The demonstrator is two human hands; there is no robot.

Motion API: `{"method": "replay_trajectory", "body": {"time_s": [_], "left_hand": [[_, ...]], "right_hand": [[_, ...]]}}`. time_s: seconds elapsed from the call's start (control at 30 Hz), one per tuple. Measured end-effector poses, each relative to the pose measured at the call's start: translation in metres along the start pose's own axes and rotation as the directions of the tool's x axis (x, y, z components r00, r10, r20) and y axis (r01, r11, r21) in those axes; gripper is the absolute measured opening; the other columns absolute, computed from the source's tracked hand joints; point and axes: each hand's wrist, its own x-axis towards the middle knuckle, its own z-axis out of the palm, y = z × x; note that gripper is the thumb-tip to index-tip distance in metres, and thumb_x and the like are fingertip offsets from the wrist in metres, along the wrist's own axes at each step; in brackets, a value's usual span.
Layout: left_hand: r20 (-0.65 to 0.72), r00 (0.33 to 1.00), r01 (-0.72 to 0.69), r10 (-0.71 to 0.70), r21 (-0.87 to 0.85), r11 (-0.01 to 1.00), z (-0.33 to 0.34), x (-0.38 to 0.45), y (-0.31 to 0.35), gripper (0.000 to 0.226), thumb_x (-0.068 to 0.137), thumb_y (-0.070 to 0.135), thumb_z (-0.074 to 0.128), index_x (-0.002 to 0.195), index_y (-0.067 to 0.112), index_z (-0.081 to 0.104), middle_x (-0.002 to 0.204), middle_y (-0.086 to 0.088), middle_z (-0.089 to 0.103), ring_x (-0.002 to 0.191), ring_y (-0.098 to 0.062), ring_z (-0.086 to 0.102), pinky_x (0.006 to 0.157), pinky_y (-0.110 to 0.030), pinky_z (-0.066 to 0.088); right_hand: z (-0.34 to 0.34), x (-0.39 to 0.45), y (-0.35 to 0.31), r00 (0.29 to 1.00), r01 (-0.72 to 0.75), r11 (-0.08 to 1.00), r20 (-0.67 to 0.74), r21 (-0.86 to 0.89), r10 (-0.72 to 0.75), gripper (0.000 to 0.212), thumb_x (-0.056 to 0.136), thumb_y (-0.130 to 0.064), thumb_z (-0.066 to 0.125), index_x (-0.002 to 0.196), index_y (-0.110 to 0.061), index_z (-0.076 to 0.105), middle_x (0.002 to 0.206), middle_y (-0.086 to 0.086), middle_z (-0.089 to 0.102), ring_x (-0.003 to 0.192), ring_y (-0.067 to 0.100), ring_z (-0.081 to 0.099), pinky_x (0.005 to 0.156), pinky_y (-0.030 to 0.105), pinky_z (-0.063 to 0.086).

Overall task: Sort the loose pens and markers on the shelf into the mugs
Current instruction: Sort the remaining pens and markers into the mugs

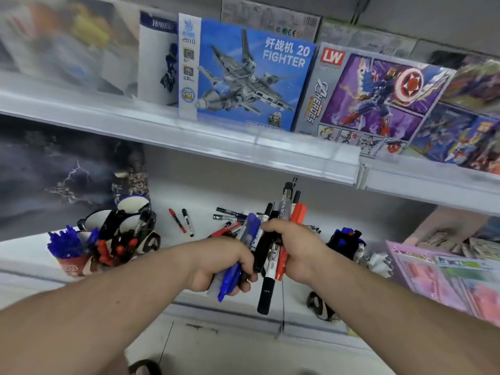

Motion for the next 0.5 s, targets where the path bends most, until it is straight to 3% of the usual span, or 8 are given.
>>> {"method": "replay_trajectory", "body": {"time_s": [0.13,0.23,0.37,0.5], "left_hand": [[-0.023,0.998,-0.053,0.051,-0.088,0.995,0.007,-0.005,-0.006,0.007,0.092,0.011,0.060,0.095,0.010,0.066,0.075,-0.005,0.063,0.064,-0.017,0.060,0.050,-0.023,0.048],[-0.005,0.993,-0.115,0.116,-0.185,0.976,0.015,0.001,-0.010,0.020,0.093,0.031,0.063,0.104,0.014,0.068,0.080,-0.004,0.071,0.065,-0.015,0.065,0.050,-0.024,0.051],[-0.025,0.979,-0.204,0.204,-0.226,0.952,0.028,0.006,-0.008,0.030,0.082,0.034,0.070,0.105,0.015,0.069,0.087,-0.006,0.076,0.072,-0.015,0.071,0.053,-0.025,0.052],[-0.056,0.981,-0.193,0.185,-0.191,0.962,0.025,0.010,-0.007,0.022,0.084,0.019,0.073,0.104,0.009,0.070,0.089,-0.015,0.072,0.080,-0.025,0.066,0.074,-0.037,0.051]], "right_hand": [[-0.013,-0.015,0.012,0.999,-0.015,1.000,0.044,-0.008,0.016,0.031,0.079,-0.001,0.071,0.109,0.005,0.065,0.102,0.025,0.072,0.086,0.042,0.072,0.073,0.052,0.060],[-0.014,-0.019,0.017,0.998,-0.024,0.999,0.049,-0.039,0.026,0.039,0.077,-0.003,0.074,0.114,0.005,0.064,0.102,0.025,0.072,0.090,0.040,0.072,0.083,0.057,0.057],[-0.012,-0.021,0.009,1.000,-0.016,1.000,0.025,0.014,0.015,0.031,0.082,-0.003,0.070,0.112,0.006,0.066,0.101,0.027,0.071,0.088,0.040,0.072,0.072,0.051,0.060],[-0.006,-0.025,0.002,0.998,-0.023,0.993,0.063,0.114,0.016,0.026,0.090,-0.011,0.065,0.112,0.002,0.069,0.101,0.022,0.073,0.087,0.037,0.073,0.066,0.044,0.060]]}}
